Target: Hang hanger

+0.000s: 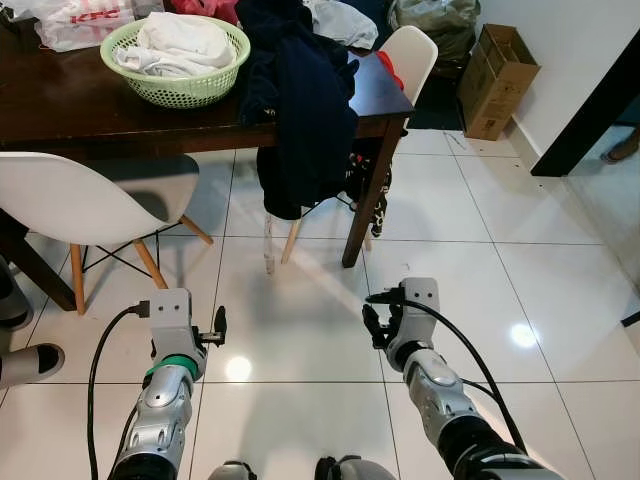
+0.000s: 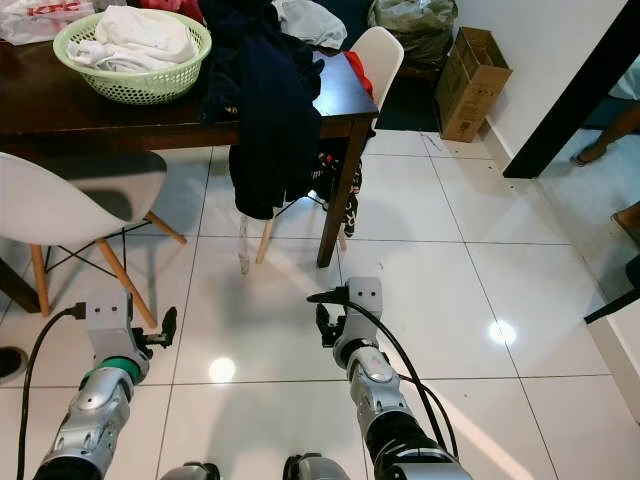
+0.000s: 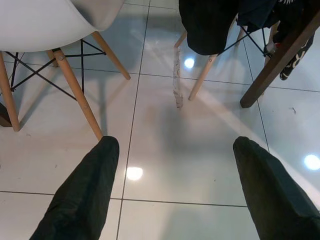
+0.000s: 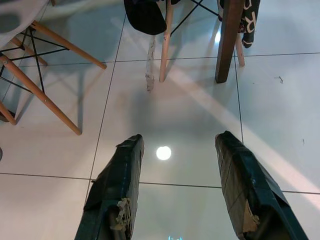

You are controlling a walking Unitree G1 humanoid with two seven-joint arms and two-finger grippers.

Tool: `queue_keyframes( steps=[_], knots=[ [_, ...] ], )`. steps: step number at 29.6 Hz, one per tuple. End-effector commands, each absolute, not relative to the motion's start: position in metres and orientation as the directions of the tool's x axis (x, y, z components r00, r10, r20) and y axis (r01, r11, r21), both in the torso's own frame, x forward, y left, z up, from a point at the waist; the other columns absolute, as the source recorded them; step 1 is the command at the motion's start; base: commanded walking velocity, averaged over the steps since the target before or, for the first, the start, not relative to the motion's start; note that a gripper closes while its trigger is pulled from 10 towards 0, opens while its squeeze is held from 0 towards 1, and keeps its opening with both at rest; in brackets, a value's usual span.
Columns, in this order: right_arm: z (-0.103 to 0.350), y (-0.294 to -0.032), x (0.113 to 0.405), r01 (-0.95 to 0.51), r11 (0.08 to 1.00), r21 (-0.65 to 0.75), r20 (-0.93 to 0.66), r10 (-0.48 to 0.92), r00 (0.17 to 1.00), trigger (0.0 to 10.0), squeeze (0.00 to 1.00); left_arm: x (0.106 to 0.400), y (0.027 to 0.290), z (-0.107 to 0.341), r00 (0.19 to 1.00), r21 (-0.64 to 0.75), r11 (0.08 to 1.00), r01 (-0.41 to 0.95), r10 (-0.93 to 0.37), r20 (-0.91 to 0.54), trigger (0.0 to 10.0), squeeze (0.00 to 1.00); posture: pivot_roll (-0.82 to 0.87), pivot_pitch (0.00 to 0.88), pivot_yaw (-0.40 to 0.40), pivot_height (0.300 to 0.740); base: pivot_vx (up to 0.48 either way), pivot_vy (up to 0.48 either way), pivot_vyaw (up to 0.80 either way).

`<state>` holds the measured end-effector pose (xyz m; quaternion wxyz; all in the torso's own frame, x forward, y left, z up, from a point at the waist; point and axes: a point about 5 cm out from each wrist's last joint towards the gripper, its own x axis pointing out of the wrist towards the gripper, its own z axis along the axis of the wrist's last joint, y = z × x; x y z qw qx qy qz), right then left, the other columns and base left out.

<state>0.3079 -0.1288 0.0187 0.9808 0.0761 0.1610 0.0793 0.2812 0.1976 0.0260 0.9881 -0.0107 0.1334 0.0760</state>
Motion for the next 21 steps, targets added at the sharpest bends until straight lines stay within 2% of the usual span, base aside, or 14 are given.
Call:
queue_keyframes(
  steps=[1,21],
  knots=[
    [0.0124,-0.1312,0.3035,-0.122,0.977,0.176,-0.337,0.176,0.925,10.0,0.00,0.2764,0.1964,0.0172,0.939,0.007,0.987,-0.159,0.153,-0.308,10.0,0.00,0.04,0.066,-0.039,0.740,0.000,0.000,0.00],
    [0.0155,-0.1313,0.3066,-0.122,0.977,0.176,-0.330,0.175,0.927,10.0,0.00,0.2798,0.1944,0.0186,0.937,0.002,0.987,-0.163,0.156,-0.312,10.0,0.00,0.03,0.076,-0.030,0.740,0.000,0.000,0.00]
  ],
)
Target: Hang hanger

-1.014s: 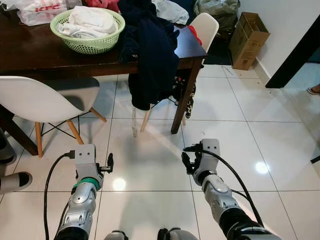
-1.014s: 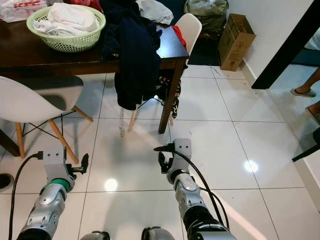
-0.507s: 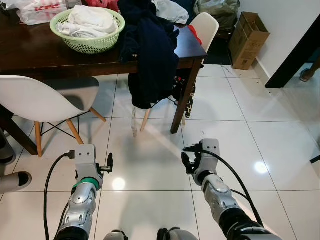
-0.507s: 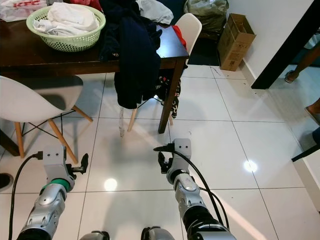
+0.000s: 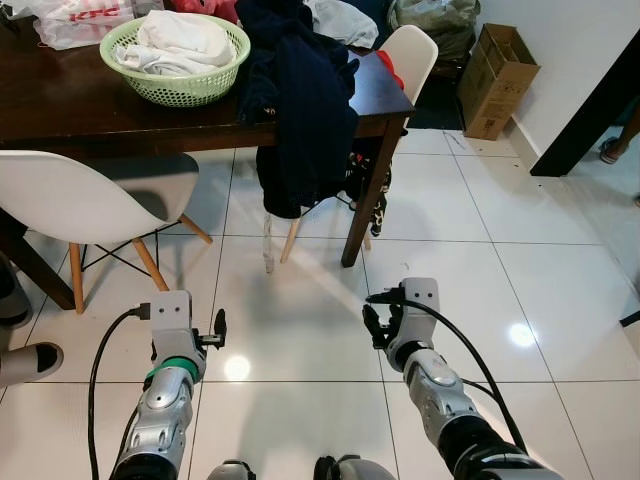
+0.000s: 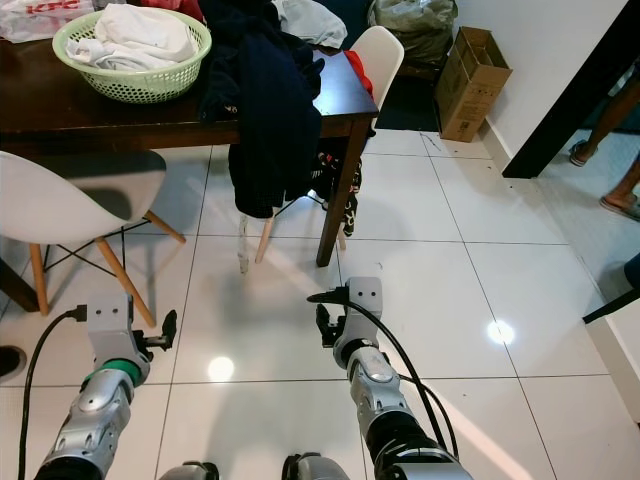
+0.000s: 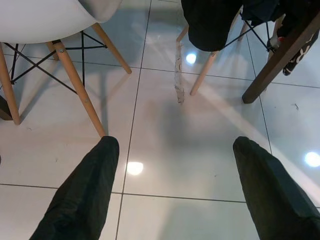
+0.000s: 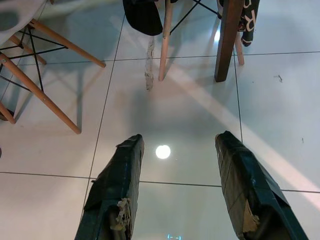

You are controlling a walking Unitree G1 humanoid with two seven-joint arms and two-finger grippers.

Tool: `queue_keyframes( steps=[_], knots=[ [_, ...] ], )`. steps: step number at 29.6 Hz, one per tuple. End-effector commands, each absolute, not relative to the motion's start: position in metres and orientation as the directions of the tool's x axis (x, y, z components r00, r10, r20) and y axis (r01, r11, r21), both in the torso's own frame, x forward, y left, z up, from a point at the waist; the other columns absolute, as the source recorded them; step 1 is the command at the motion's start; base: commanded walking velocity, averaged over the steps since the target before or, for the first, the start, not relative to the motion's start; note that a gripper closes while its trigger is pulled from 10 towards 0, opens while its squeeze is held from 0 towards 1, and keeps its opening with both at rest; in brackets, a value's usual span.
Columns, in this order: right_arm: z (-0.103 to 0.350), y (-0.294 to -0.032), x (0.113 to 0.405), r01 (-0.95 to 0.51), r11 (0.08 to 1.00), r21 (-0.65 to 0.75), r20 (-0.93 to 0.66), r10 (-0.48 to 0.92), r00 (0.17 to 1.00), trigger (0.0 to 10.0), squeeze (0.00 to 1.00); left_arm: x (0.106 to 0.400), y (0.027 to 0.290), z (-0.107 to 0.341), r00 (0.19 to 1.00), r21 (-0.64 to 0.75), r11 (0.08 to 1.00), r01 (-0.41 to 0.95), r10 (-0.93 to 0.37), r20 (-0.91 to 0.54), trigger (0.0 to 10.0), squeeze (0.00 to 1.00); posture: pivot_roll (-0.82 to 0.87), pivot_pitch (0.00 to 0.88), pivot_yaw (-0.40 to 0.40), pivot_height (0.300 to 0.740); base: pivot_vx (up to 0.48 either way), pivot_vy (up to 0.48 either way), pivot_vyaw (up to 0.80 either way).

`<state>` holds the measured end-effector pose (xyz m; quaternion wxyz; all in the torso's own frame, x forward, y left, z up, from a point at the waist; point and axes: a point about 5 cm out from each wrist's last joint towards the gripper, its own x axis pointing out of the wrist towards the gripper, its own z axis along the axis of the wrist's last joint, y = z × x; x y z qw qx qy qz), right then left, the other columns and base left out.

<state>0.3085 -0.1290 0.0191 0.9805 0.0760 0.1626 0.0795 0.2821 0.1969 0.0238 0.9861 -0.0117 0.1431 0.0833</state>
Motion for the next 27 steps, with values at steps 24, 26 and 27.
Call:
queue_keyframes(
  steps=[24,26,27],
  knots=[
    [0.0150,-0.1259,0.3062,-0.128,0.973,0.191,-0.332,0.187,0.925,10.0,0.00,0.2802,0.1969,0.0190,0.938,0.029,0.987,-0.161,0.162,-0.307,10.0,0.00,0.05,0.064,-0.037,0.740,0.000,0.000,0.00],
    [0.0147,-0.1262,0.3060,-0.128,0.973,0.190,-0.332,0.186,0.925,10.0,0.00,0.2802,0.1970,0.0189,0.937,0.028,0.986,-0.163,0.163,-0.308,10.0,0.00,0.05,0.064,-0.037,0.740,0.000,0.000,0.00],
    [0.0147,-0.1262,0.3060,-0.128,0.973,0.190,-0.332,0.186,0.925,10.0,0.00,0.2802,0.1970,0.0189,0.937,0.028,0.986,-0.163,0.163,-0.308,10.0,0.00,0.05,0.064,-0.037,0.740,0.000,0.000,0.00]
  ],
)
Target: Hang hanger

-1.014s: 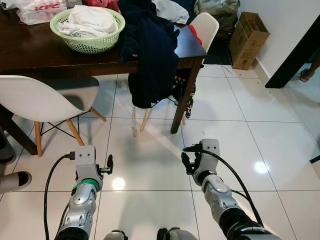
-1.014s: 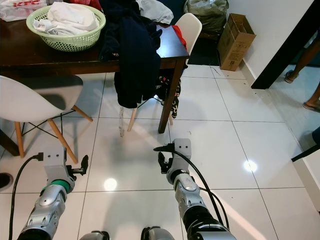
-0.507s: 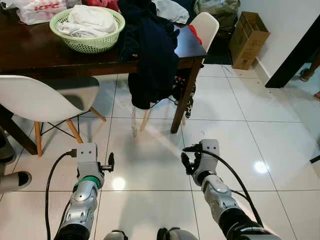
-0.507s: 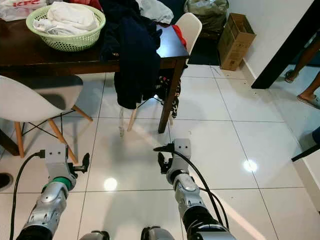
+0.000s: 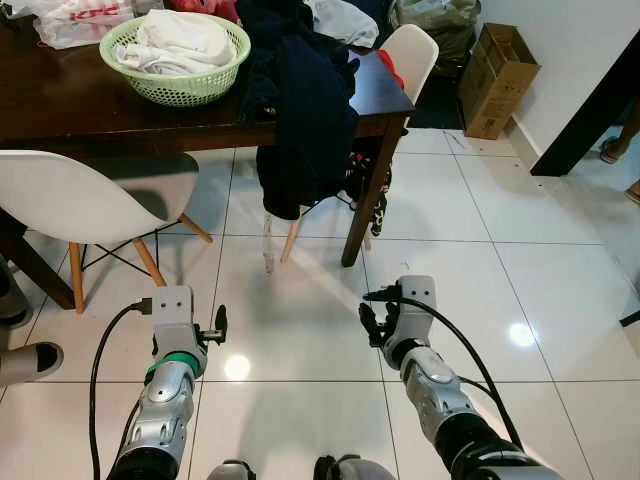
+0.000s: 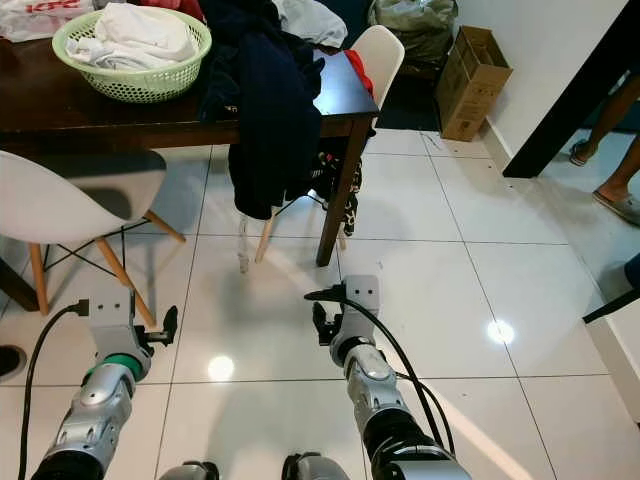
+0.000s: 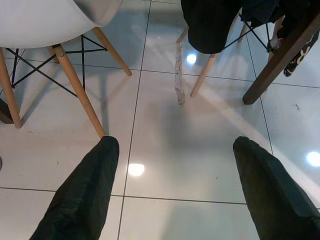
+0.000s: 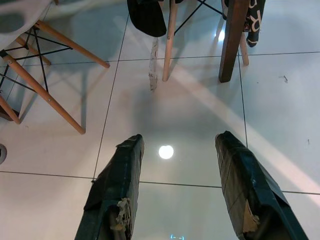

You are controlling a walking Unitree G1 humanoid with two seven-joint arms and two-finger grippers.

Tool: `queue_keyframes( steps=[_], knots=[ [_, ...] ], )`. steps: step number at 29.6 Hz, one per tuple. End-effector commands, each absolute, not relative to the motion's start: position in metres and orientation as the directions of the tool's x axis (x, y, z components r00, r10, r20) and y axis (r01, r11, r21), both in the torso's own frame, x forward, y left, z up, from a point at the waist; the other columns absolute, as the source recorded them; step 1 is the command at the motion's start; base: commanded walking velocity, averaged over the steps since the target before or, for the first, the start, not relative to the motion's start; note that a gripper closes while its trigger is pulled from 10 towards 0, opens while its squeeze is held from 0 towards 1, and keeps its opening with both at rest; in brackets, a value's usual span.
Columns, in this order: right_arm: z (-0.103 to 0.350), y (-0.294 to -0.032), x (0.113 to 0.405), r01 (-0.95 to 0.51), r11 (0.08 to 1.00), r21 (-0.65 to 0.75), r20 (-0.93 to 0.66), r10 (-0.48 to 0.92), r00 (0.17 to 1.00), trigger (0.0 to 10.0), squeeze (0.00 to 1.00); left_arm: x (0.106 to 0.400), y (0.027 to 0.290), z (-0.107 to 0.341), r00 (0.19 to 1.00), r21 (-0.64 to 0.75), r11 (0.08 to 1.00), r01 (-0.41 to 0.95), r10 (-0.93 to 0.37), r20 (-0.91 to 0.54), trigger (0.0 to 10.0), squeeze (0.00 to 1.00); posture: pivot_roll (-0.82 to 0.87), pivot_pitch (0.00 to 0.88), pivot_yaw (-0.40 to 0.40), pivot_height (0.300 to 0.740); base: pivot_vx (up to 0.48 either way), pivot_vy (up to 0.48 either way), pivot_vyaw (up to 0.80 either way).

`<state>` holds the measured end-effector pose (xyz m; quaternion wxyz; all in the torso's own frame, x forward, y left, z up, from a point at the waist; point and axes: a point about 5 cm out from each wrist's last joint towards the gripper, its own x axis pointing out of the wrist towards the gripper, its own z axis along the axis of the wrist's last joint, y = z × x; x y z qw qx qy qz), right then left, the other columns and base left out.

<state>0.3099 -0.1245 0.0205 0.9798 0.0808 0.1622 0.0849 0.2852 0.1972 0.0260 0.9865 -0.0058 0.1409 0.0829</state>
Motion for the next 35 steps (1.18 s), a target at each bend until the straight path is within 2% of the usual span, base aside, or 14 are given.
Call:
queue_keyframes(
  steps=[1,35],
  knots=[
    [0.0141,-0.1268,0.3052,-0.126,0.974,0.189,-0.333,0.184,0.925,10.0,0.00,0.2799,0.1972,0.0188,0.937,0.027,0.986,-0.163,0.164,-0.308,10.0,0.00,0.04,0.065,-0.034,0.740,0.000,0.000,0.00],
    [0.0116,-0.1314,0.3019,-0.114,0.977,0.180,-0.332,0.170,0.928,10.0,0.00,0.2798,0.1927,0.0181,0.939,0.026,0.989,-0.145,0.146,-0.312,10.0,0.00,0.04,0.063,-0.028,0.740,0.000,0.000,0.00]
  ],
)
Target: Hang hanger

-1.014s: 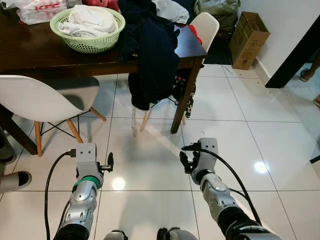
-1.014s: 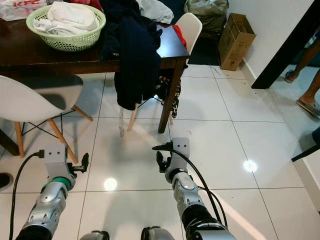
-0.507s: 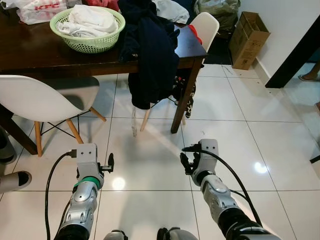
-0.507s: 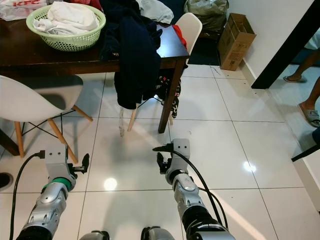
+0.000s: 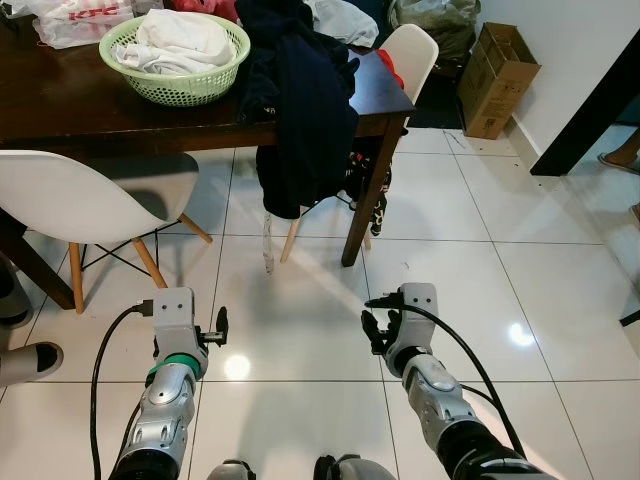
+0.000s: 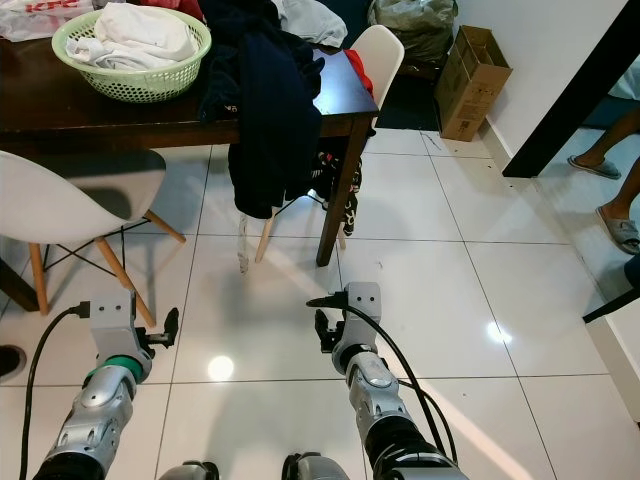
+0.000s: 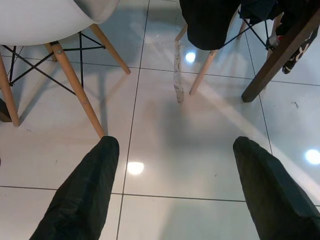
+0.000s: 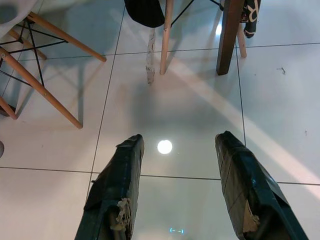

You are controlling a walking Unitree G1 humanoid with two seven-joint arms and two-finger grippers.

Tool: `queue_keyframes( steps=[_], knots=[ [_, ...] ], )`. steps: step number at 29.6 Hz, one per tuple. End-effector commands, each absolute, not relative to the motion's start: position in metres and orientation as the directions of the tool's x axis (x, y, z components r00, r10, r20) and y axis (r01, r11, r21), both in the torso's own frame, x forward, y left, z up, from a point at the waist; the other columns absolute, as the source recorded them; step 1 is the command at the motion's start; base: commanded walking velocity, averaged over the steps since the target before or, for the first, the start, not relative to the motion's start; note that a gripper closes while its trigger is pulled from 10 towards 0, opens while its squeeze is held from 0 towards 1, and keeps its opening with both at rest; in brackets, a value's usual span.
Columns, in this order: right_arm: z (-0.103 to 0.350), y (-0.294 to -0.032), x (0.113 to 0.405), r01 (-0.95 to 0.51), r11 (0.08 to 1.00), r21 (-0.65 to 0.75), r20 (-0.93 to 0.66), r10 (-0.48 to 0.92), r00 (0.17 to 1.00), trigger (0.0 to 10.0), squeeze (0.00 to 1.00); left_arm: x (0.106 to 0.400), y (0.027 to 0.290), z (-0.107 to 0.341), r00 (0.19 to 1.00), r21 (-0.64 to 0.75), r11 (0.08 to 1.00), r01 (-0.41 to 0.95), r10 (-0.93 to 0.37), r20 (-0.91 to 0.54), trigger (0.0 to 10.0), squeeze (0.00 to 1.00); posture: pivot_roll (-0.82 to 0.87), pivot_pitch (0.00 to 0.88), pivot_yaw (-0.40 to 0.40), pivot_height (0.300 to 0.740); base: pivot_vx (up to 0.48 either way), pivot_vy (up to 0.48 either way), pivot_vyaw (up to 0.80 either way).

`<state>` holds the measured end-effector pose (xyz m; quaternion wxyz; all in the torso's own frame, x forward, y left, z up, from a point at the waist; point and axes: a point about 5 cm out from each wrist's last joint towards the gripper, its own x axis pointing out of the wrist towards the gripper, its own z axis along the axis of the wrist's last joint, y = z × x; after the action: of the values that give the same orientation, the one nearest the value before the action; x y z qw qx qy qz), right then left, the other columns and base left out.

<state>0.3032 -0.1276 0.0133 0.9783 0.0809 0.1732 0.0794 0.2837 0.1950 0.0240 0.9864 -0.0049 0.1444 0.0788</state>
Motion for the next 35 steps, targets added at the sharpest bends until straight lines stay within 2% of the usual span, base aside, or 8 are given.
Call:
queue_keyframes(
  steps=[1,35],
  knots=[
    [0.0116,-0.1314,0.3019,-0.114,0.977,0.180,-0.332,0.170,0.928,10.0,0.00,0.2798,0.1927,0.0181,0.939,0.026,0.989,-0.145,0.146,-0.312,10.0,0.00,0.04,0.063,-0.028,0.740,0.000,0.000,0.00],
    [0.0122,-0.1315,0.3026,-0.117,0.977,0.179,-0.332,0.171,0.928,10.0,0.00,0.2799,0.1923,0.0185,0.941,0.020,0.989,-0.145,0.144,-0.307,10.0,0.00,0.04,0.059,-0.029,0.740,0.000,0.000,0.00]
  ],
)
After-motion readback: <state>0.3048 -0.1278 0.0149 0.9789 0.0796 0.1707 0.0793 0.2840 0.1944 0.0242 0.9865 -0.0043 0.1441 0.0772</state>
